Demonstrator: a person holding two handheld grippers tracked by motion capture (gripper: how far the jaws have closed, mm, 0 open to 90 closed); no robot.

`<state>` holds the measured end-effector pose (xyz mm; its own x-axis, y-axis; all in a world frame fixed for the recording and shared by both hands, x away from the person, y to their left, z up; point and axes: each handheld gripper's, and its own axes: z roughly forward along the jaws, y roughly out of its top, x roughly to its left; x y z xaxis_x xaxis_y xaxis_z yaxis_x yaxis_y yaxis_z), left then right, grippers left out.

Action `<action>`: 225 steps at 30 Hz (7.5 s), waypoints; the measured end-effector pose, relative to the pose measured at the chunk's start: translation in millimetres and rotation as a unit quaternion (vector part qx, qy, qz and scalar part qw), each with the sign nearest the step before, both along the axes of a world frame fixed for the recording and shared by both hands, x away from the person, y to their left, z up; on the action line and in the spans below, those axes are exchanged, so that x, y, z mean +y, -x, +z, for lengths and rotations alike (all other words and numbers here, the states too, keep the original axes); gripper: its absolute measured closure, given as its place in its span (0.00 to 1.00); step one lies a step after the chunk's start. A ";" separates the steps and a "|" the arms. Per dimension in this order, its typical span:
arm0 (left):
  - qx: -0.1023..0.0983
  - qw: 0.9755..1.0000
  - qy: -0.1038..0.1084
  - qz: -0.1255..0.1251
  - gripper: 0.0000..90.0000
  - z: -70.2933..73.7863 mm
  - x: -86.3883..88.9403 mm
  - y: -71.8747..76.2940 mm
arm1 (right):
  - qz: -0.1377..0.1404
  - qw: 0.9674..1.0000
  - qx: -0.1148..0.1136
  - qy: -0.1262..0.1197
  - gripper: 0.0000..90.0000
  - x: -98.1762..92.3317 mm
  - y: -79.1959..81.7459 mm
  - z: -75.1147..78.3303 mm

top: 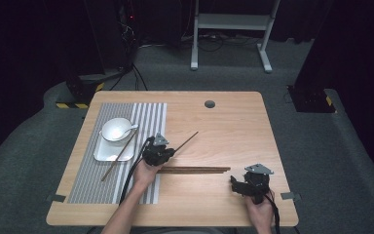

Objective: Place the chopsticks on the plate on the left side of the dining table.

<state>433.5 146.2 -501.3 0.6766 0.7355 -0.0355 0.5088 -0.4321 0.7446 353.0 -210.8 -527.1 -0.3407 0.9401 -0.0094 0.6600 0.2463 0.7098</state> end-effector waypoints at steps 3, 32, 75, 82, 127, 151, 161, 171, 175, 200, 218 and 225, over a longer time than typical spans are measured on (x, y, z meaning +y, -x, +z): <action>-0.002 1.000 0.000 0.000 0.94 3.8 0.7 2.3 | 0.000 1.000 0.000 0.000 0.15 0.0 0.0 0.0; -0.011 1.000 0.007 0.002 0.94 14.0 5.4 18.3 | 0.001 1.000 0.000 0.001 0.15 0.1 0.1 0.0; -0.022 0.999 0.015 0.021 0.94 24.8 35.9 37.4 | 0.002 1.000 0.000 0.001 0.15 0.1 0.1 0.0; -0.023 0.999 0.018 0.025 0.94 26.4 40.7 39.4 | 0.003 1.000 0.000 0.001 0.15 0.1 0.0 0.0; -0.030 0.998 0.014 0.059 0.94 38.6 75.3 47.0 | 0.002 1.000 0.000 0.001 0.15 0.2 0.1 0.0; -0.034 0.996 0.012 0.084 0.94 44.8 94.1 52.3 | 0.002 1.000 -0.001 0.001 0.15 0.1 0.0 0.0; -0.033 0.994 0.008 0.102 0.94 43.4 104.3 56.6 | 0.002 1.000 0.000 0.001 0.15 0.1 0.1 0.0; -0.038 0.993 0.007 0.110 0.94 43.6 110.8 59.3 | 0.002 1.000 0.000 0.001 0.15 0.2 0.1 0.0; -0.038 0.993 0.006 0.113 0.94 43.4 113.2 59.8 | 0.002 1.000 0.000 0.001 0.15 0.2 0.1 0.0; -0.023 0.989 -0.008 0.143 0.94 32.4 126.9 58.1 | 0.002 1.000 -0.001 0.002 0.15 0.5 0.0 -0.1; -0.011 0.982 -0.043 0.182 0.94 16.1 131.2 44.7 | 0.002 1.000 -0.001 0.002 0.15 0.5 0.0 -0.1; -0.004 0.980 -0.049 0.192 0.94 12.8 134.1 40.4 | 0.002 1.000 -0.001 0.002 0.15 0.5 0.0 -0.1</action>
